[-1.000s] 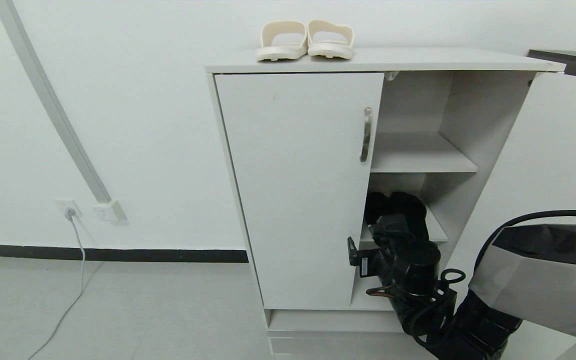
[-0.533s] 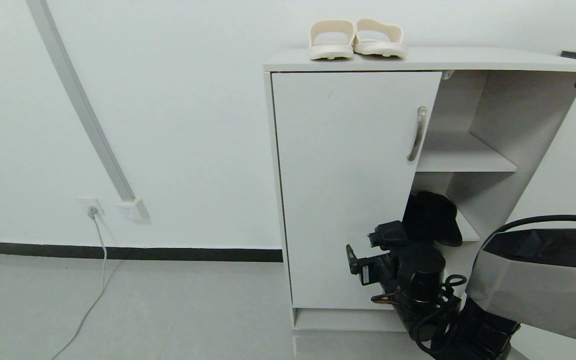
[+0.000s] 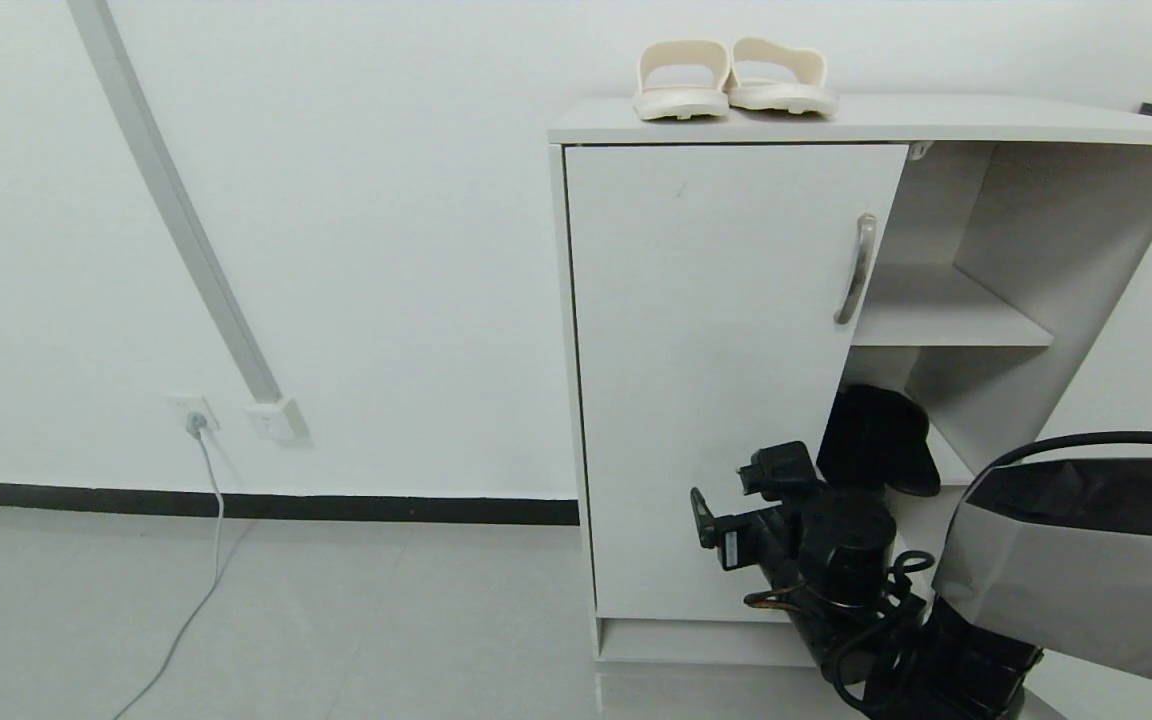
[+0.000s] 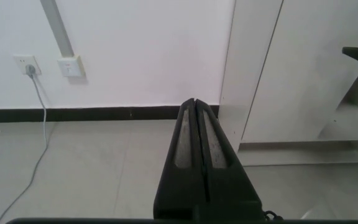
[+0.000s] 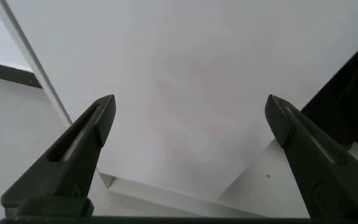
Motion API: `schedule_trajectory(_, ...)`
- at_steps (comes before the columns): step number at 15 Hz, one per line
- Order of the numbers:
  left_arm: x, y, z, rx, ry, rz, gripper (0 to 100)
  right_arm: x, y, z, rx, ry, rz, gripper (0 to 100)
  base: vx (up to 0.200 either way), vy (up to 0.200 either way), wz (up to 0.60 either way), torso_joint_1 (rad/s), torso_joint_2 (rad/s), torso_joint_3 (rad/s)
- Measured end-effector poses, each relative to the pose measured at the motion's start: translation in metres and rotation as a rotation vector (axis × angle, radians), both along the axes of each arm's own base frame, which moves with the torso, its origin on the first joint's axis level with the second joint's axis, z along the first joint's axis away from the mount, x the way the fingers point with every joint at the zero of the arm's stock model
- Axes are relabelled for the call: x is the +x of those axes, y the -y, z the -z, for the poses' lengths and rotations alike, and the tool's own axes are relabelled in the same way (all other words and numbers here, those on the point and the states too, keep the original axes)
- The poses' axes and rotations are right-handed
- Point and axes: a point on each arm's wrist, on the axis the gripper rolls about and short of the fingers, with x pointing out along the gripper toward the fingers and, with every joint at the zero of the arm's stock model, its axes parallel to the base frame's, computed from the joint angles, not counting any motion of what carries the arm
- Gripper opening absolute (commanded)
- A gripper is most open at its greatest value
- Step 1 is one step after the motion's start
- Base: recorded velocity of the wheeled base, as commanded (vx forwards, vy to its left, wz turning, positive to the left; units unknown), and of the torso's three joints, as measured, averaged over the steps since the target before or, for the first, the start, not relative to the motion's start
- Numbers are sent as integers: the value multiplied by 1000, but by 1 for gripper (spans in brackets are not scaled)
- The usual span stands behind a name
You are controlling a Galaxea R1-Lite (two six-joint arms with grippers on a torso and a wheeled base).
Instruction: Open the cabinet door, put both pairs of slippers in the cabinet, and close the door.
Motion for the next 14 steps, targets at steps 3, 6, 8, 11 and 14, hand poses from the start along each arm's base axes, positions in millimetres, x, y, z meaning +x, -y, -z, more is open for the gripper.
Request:
schedule_trajectory(3, 0, 0, 0, 0, 0, 0, 0, 1, 0, -1, 0, 4, 3, 100, 0, 0, 0, 0, 0, 0)
schedule_trajectory(6, 0, 0, 0, 0, 0, 0, 0, 1, 0, -1, 0, 5, 1, 100, 0, 0, 0, 0, 0, 0)
schedule_trajectory(8, 0, 0, 0, 0, 0, 0, 0, 1, 0, -1, 0, 5, 1, 100, 0, 0, 0, 1, -43, -38)
schedule_trajectory(11, 0, 0, 0, 0, -2, 0, 0, 1, -1, -2, 4, 9, -1, 100, 0, 0, 0, 14, -183, -300)
schedule_trajectory(14, 0, 0, 0, 1, 2, 0, 0, -1, -1, -2, 4, 10, -4, 100, 0, 0, 0, 36, -509, -364)
